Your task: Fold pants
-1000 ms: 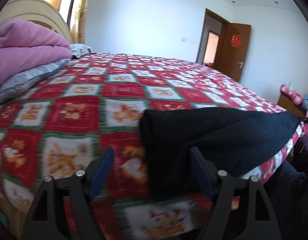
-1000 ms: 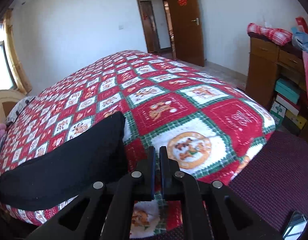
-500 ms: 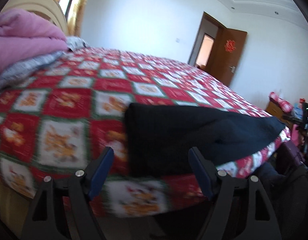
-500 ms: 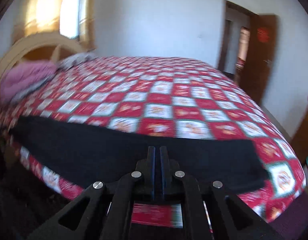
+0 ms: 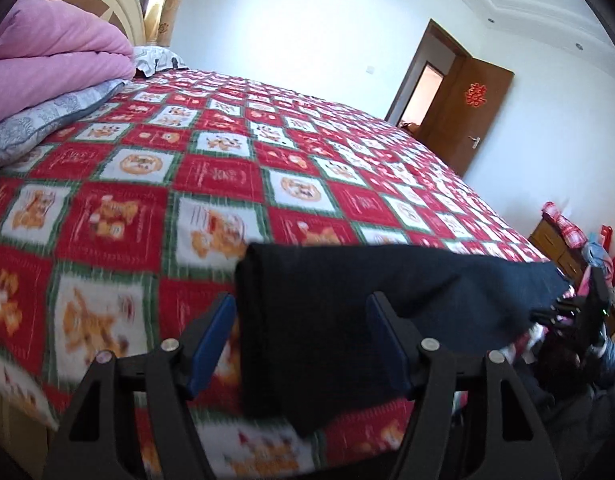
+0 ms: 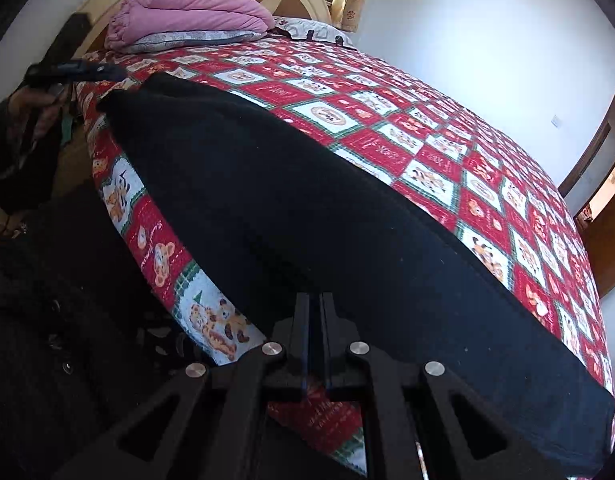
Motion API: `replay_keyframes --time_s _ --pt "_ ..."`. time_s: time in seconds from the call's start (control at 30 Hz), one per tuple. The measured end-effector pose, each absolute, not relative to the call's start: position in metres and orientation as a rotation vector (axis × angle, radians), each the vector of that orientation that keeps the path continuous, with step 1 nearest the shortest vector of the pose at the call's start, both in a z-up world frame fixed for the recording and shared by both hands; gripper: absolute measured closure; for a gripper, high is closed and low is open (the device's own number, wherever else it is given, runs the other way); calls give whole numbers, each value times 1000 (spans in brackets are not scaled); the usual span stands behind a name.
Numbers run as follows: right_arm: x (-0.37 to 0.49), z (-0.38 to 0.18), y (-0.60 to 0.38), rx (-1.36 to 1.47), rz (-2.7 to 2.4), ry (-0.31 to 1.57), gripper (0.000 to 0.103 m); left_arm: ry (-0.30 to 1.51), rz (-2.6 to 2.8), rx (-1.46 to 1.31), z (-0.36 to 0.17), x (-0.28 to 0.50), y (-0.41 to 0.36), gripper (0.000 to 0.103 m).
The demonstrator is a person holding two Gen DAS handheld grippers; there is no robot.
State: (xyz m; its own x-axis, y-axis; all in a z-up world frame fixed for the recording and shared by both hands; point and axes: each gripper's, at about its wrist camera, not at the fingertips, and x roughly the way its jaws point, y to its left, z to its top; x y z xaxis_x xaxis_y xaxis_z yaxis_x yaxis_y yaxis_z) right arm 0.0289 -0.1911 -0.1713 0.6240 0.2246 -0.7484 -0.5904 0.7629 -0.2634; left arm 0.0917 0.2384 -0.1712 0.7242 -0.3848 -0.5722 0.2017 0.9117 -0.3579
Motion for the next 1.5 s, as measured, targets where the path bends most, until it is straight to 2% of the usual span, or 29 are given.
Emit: replay_keyframes --time_s 0.1,0.17,0.23,0.3,0.37,0.47,0.53,0.77,0.9,0.93,0.97,1.03,1.07,1.1,1.13,1.27,1.33,1.4,1.5 --pt "32 -167 -195 -498 487 762 98 746 -282 -230 -181 116 233 34" --pt "32 -165 -200 -476 484 764 98 822 -260 -241 -193 131 232 53" --pt "32 -164 -204 -460 479 766 98 822 -246 -264 -197 134 234 53" --pt "33 -165 -208 -450 475 770 98 811 -230 -253 -195 133 233 58" --pt "34 -167 -212 -437 467 774 98 788 -219 -231 -191 131 234 83" --pt "38 -170 -216 -411 454 784 98 780 -224 -219 -184 136 236 92" --pt "41 -172 -218 -386 448 790 98 778 -231 -217 -181 142 237 93" --pt "37 -174 -207 -414 468 782 98 800 -233 -251 -190 175 239 93" --pt "31 -178 -190 -512 465 748 98 795 -251 -334 -191 170 250 89" --pt "31 -179 -188 -528 468 741 98 791 -244 -314 -190 163 249 81" --pt "31 -180 -185 -543 472 735 98 789 -217 -276 -188 155 247 64" --pt "35 -184 -179 -567 479 733 95 767 -189 -214 -182 138 244 43" --pt "36 -186 -176 -584 477 728 77 751 -183 -181 -180 128 243 39" --pt "37 -188 -173 -607 473 715 48 746 -174 -144 -178 116 242 39" --pt "36 -190 -170 -633 469 701 41 745 -172 -122 -177 107 243 39" --pt "36 -192 -165 -653 475 664 41 741 -181 -104 -178 70 246 39" --pt "40 -190 -165 -633 478 664 52 741 -199 -122 -181 60 247 39" --pt "44 -190 -163 -621 490 681 70 731 -228 -136 -184 56 242 39" --pt "48 -192 -157 -637 489 682 75 726 -274 -123 -188 58 228 39"
